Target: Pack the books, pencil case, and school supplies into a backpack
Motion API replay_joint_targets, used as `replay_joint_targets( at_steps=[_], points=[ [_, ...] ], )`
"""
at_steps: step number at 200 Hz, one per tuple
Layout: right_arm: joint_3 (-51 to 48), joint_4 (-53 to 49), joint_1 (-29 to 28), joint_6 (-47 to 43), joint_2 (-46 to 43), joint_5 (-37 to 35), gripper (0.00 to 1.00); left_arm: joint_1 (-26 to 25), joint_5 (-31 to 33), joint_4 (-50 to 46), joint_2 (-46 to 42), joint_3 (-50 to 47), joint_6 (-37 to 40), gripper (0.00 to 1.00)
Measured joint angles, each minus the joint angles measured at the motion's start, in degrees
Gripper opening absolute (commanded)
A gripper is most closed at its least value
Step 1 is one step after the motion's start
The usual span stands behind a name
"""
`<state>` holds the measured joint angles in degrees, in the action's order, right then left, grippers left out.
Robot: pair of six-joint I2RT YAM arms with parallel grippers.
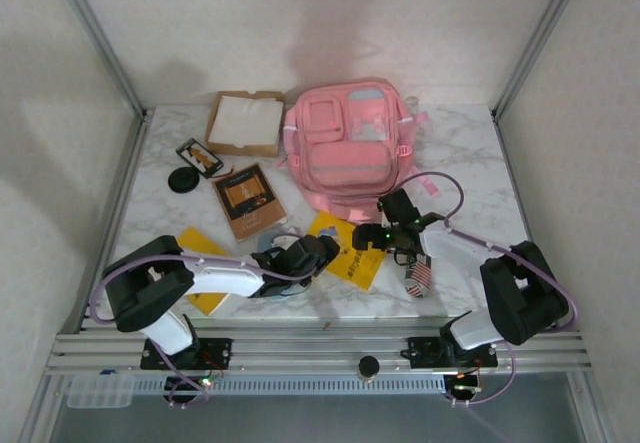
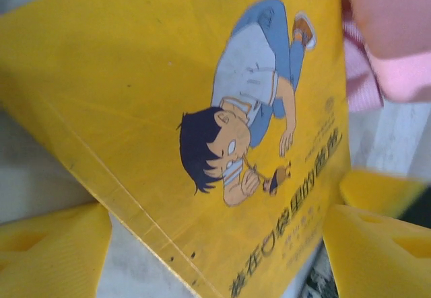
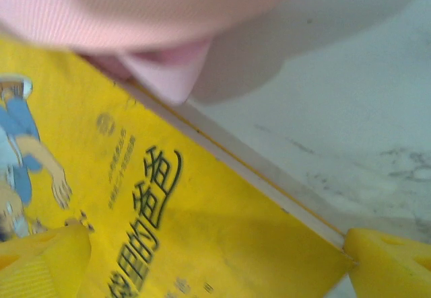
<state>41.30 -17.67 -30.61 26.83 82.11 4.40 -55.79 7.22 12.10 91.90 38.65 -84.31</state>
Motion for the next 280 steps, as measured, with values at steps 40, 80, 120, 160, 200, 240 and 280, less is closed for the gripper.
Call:
replay_joint_targets(
  at_steps=[40,80,120,160,200,240,280],
  points=[
    [0.98,-2.95,2.93,-0.7,-2.84,-0.33,0.99,2.67,3.48,-3.82,-2.58,-0.76,2.23,0.86],
    [5.33,-1.6,3.19,-1.79,1.9,1.68,0.92,-1.25,5.68,-5.35,-6.29,-1.03,0.15,0.87],
    [7.04,-0.46,0.28,-1.99,7.82,3.52,0.89,-6.16,6.36,-6.62,-6.62,-1.4,-4.39,0.87],
    [7.3,0.55,-1.25,-1.95,10.05,4.31,0.86,-7.87,6.82,-6.14,-5.33,-2.08,-6.6,0.86],
    [6.84,1.77,-4.74,-0.31,9.9,5.31,0.82,-7.08,7.58,-5.99,-5.2,-3.3,-6.08,0.84],
    [4.07,2.51,-8.72,4.15,5.6,8.15,0.81,-4.79,7.82,-5.44,-7.45,-6.01,-3.93,0.81],
    [1.55,4.96,-7.78,5.84,3.32,14.75,0.79,-2.19,6.93,-4.2,-8.74,-7.82,-0.48,0.78]
  ],
)
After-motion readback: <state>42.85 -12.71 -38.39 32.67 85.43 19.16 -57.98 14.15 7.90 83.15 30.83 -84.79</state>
